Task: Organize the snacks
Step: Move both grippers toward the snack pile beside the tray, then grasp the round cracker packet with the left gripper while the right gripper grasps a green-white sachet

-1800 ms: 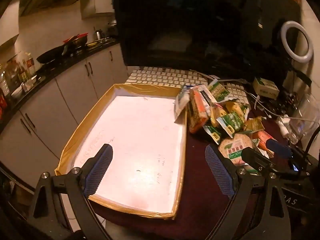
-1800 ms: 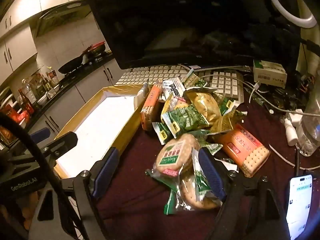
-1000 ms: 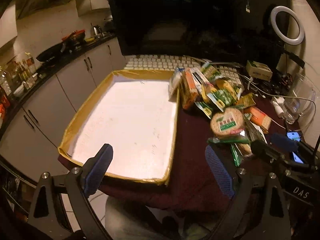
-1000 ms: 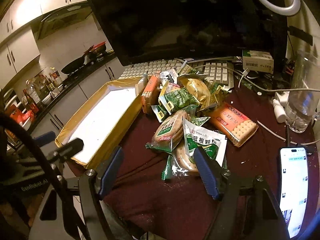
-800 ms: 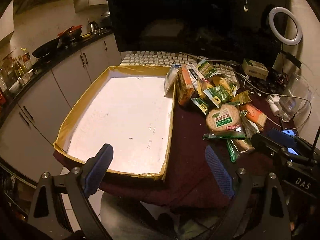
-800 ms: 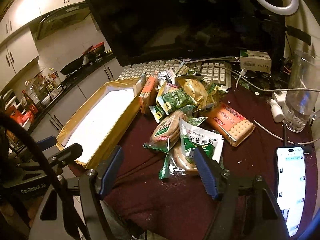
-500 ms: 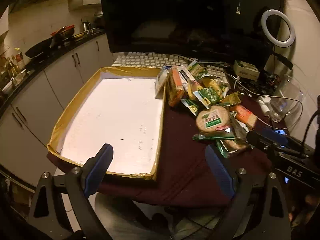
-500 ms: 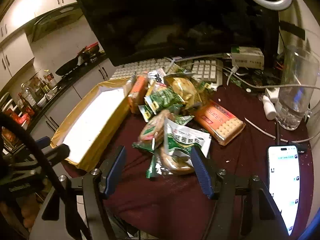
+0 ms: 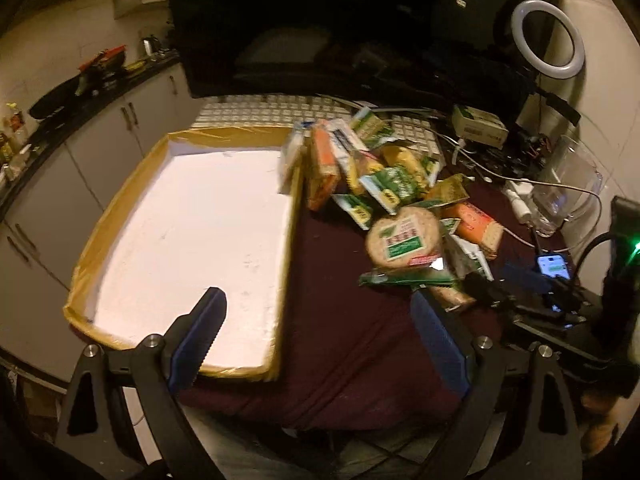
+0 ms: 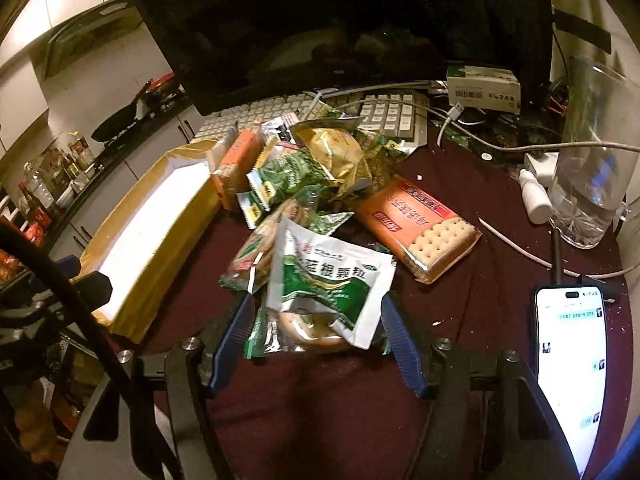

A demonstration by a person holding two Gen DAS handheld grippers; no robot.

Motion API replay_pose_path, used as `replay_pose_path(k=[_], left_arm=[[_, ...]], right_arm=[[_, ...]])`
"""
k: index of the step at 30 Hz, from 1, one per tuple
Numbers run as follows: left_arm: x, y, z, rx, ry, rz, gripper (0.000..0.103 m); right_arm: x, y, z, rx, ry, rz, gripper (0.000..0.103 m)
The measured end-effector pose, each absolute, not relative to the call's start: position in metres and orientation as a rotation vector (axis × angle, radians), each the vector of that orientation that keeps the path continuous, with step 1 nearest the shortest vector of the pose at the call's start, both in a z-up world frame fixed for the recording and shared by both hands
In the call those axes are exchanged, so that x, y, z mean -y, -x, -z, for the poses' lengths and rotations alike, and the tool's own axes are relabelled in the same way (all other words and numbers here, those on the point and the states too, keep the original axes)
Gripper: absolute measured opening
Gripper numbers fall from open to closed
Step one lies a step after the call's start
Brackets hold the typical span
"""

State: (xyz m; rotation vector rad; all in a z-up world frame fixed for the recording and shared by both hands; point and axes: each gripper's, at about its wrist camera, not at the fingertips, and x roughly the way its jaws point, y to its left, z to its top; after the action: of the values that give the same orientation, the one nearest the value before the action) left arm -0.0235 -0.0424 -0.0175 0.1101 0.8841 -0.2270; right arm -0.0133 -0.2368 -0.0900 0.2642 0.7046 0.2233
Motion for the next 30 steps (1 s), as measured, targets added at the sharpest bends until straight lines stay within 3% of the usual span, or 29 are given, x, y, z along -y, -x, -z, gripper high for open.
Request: replay_pose_path(k=[4, 7, 9, 11, 22, 24, 25, 30], left_arm=[[0.057, 0.004, 0.023, -0.926, -0.073, 0.316, 0.094], [0.073, -0.012, 0.027, -0.939, -0.063, 0.379, 0.094], [0.084, -0.028, 0.034, -0.964, -0.059, 0.406, 0.093], [0.090, -0.041, 0.042, -1.017, -0.045, 0.422, 0.093], [0.105, -0.078, 0.080, -1.166, 0.045, 0.487, 0.092], [0.104, -0.079, 0.081, -1.168, 0.059, 0.495, 0.085], [0.103, -0.080, 0.082, -1.181, 0.073, 0.509, 0.073], [0.087, -0.077, 0.078, -1.199, 0.156, 0.528, 0.069]], right_arm=[[0.237, 0.004, 0.099, -0.728, -0.258, -0.228, 0.063], [0.236, 0.000, 0.103, -0.735, -0.244, -0.217, 0.049], [0.238, 0.001, 0.102, -0.723, -0.252, -0.234, 0.033], [0.239, 0.002, 0.101, -0.721, -0.262, -0.243, 0.029], [0.257, -0.002, 0.081, -0.647, -0.337, -0.262, 0.024], [0.257, -0.004, 0.077, -0.644, -0.325, -0.260, 0.024], [0.257, -0.005, 0.075, -0.644, -0.317, -0.258, 0.024], [0.255, -0.011, 0.069, -0.649, -0.289, -0.253, 0.024]])
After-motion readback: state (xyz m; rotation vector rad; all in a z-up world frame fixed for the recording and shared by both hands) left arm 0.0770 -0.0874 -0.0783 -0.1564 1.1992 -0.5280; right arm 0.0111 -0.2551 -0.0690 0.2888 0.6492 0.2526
